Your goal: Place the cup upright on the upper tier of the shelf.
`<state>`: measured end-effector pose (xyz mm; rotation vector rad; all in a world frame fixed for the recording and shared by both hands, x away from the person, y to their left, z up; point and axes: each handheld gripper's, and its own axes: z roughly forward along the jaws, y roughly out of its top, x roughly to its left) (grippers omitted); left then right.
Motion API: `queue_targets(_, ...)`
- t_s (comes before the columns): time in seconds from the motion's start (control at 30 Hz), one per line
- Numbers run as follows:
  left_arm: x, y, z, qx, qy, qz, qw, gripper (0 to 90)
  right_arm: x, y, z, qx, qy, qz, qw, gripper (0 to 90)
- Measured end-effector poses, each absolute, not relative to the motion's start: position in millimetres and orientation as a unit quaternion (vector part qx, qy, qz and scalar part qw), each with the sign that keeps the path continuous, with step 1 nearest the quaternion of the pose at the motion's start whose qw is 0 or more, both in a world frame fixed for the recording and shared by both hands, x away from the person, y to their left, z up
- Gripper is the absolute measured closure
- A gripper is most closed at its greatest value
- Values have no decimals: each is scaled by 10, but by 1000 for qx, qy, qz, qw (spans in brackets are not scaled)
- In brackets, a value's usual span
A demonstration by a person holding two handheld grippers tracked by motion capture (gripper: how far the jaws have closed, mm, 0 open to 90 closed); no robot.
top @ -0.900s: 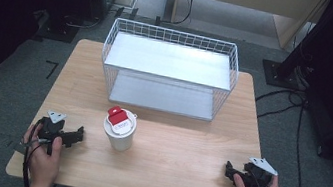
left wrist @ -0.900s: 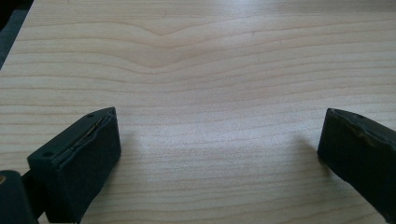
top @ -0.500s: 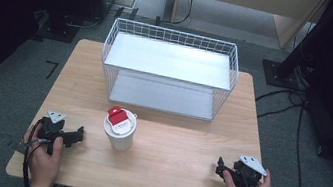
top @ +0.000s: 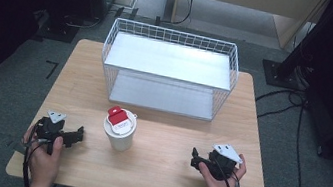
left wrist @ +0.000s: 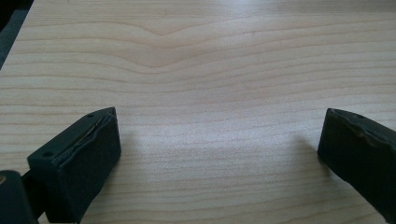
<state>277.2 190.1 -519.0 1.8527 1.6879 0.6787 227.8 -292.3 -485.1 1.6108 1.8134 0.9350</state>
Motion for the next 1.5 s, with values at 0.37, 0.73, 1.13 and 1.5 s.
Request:
queue_targets(0.37,2772,1900,-5190,687,626,252,269,0,2311,-2558,-4741,566,690,376,248,39)
queue_targets(0.73,2772,1901,-5190,687,626,252,269,0,2335,-2146,-4619,528,710,401,238,39)
queue_targets(1.13,2779,1887,-5191,682,631,254,268,0,2335,-1708,-4617,497,726,425,214,40)
queue_targets(1.5,2779,1887,-5191,682,631,254,268,0,2302,-1365,-4634,466,741,445,191,44)
